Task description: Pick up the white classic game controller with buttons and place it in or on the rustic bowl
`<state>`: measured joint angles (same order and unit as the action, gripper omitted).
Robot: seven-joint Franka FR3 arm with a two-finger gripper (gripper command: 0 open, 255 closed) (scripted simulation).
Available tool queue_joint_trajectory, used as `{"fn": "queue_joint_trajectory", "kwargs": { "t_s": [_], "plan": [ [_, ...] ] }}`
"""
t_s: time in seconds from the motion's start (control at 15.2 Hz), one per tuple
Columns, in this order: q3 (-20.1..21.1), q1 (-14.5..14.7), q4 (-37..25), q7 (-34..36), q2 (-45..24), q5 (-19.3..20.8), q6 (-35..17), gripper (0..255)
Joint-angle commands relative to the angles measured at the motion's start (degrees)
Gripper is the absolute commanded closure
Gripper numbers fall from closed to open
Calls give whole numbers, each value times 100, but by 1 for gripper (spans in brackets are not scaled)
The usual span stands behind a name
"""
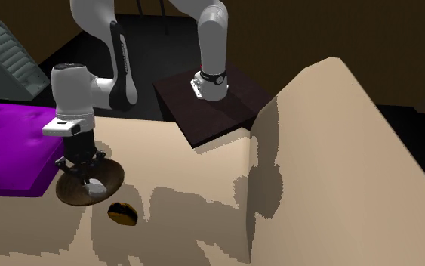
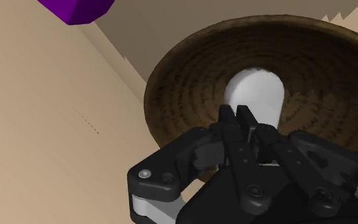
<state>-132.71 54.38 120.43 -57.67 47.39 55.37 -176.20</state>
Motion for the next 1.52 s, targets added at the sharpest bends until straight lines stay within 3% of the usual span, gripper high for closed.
{"fn": "queue_joint_trajectory", "kwargs": {
  "t_s": [0.0,0.13,0.2,0.26,0.4,0.92,1.45],
  "plan": [
    [-11,-13,44,-1,8,-4,95,255],
    [-28,6,13,-7,23,1,60,255],
    [-28,6,13,-7,23,1,60,0],
    [776,-632,47,-646,397,-369,950,0],
    [1725,-1251,-91,-1529,910,-1120,2521,0],
    [1237,-663,-380,-1410,1167,-950,2252,0],
    [1238,-665,-380,-1410,1167,-950,2253,0]
  ]
}}
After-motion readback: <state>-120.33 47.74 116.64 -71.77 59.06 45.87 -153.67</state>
